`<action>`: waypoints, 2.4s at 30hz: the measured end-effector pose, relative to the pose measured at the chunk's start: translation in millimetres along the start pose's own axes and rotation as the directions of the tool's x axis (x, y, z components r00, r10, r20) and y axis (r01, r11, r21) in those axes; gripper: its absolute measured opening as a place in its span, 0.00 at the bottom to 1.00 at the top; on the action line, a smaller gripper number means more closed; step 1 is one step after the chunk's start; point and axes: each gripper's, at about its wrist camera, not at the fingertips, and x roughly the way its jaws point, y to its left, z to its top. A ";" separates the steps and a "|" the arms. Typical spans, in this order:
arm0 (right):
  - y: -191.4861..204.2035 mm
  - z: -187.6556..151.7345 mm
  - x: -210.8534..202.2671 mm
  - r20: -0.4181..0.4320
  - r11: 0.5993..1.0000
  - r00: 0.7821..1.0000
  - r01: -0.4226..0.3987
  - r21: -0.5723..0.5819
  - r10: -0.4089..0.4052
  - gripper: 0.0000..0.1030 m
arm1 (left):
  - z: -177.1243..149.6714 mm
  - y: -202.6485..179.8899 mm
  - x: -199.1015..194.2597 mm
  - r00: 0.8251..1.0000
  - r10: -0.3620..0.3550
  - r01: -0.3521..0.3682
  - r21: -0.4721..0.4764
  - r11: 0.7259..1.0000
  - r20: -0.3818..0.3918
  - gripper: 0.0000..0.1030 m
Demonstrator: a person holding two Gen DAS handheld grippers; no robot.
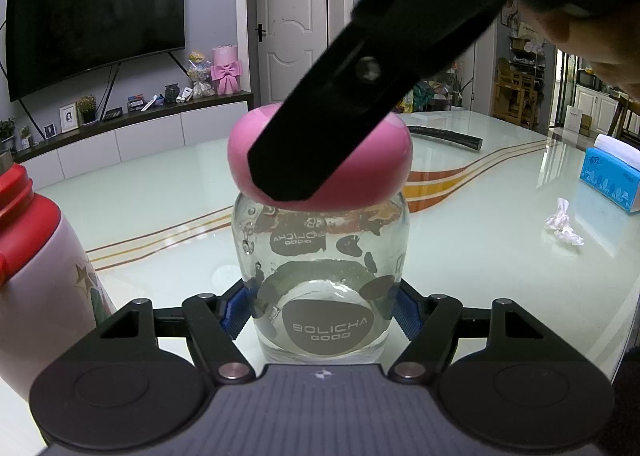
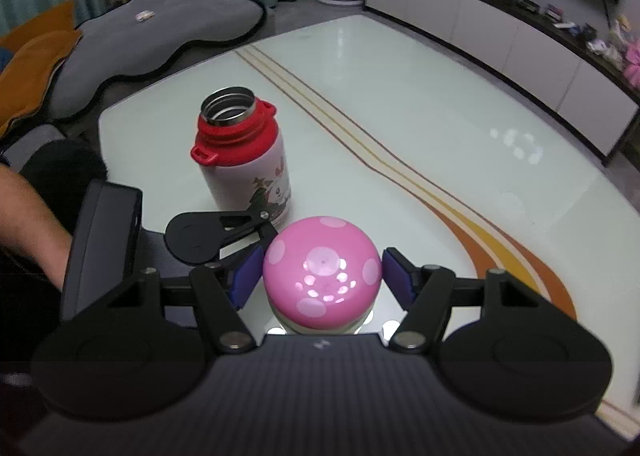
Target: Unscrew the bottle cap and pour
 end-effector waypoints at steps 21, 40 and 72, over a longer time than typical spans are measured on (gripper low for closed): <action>11.1 -103.2 -5.9 0.455 0.958 0.877 0.017 0.288 -0.153 0.75 | 0.4 -1.3 1.5 1.000 0.001 -0.001 -0.001 1.000 0.001 0.71; 6.0 -86.5 3.8 0.415 0.985 0.905 0.019 0.171 -0.090 0.63 | 1.5 1.3 1.0 1.000 0.001 -0.001 -0.002 1.000 0.001 0.71; -66.4 -65.5 5.3 0.309 0.894 0.849 -0.349 -0.281 0.429 0.97 | -0.9 1.9 -0.4 1.000 -0.008 0.008 -0.004 1.000 -0.006 0.71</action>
